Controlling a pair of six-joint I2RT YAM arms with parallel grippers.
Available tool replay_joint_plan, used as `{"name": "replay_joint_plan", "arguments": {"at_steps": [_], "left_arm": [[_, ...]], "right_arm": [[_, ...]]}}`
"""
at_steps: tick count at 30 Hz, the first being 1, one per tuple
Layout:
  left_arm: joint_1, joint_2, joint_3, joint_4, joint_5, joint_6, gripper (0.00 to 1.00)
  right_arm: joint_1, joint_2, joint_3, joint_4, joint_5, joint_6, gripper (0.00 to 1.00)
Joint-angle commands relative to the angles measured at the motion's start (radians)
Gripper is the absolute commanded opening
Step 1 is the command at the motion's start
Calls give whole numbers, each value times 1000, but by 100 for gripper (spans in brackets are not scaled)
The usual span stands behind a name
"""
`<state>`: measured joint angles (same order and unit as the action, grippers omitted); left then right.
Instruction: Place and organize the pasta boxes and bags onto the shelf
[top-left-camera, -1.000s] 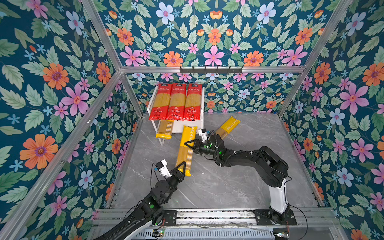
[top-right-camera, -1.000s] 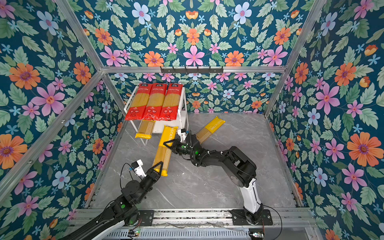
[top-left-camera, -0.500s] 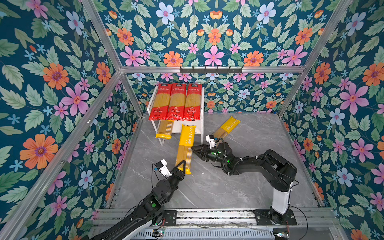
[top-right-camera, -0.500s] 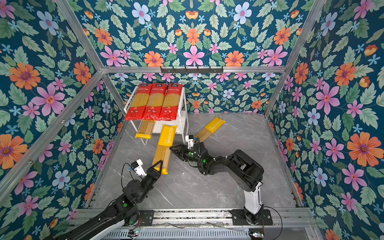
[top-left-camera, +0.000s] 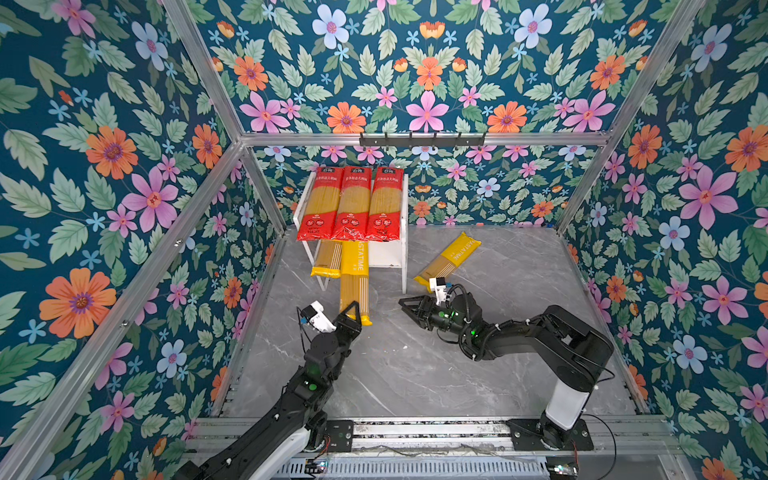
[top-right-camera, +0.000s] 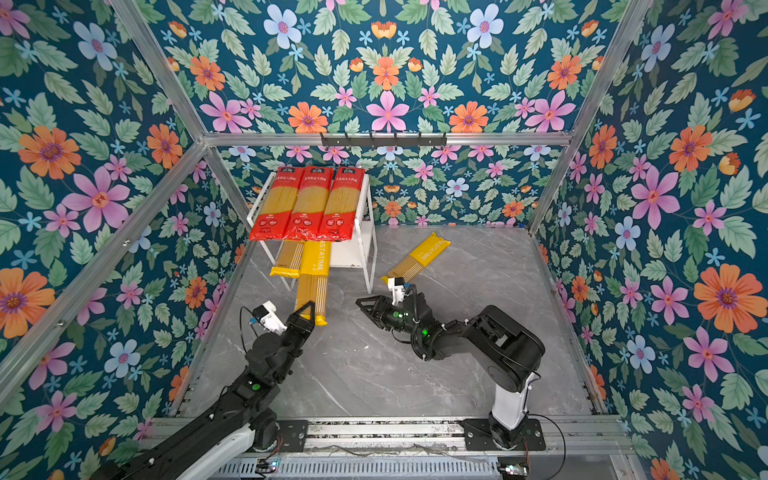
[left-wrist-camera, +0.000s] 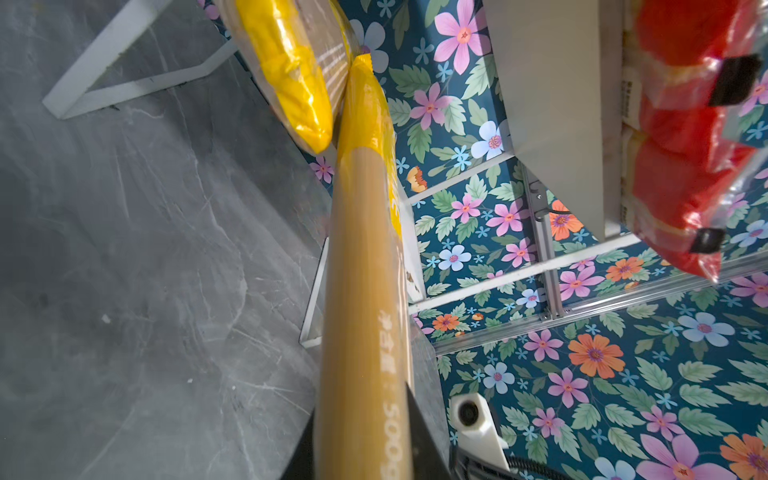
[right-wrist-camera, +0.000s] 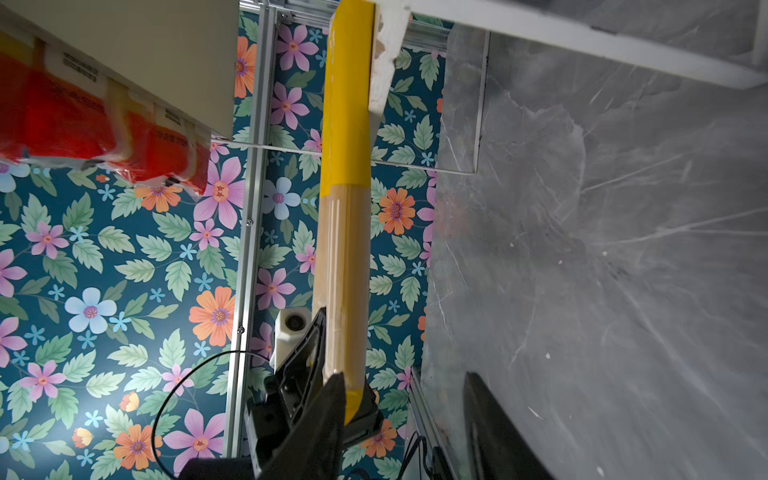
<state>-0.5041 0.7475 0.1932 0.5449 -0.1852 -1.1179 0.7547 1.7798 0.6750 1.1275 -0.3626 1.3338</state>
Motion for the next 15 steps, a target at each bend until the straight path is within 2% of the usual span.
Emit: {"name": "replay_joint_plan", "arguments": {"at_steps": [1,9,12,15], "left_arm": [[76,98,77,111,157,27,0],[300,347,281,139,424,45,0],[324,430,334,181,469,31,4],[325,501,375,204,496,29,14]], "right_arm": [[-12,-27,-26,57,11,6,47],[-27,-62,-90,73,23,-4,47],[-33,-65,-104,83,24,-3,47],[-38,-65,-113,91,25,-1,46]]}}
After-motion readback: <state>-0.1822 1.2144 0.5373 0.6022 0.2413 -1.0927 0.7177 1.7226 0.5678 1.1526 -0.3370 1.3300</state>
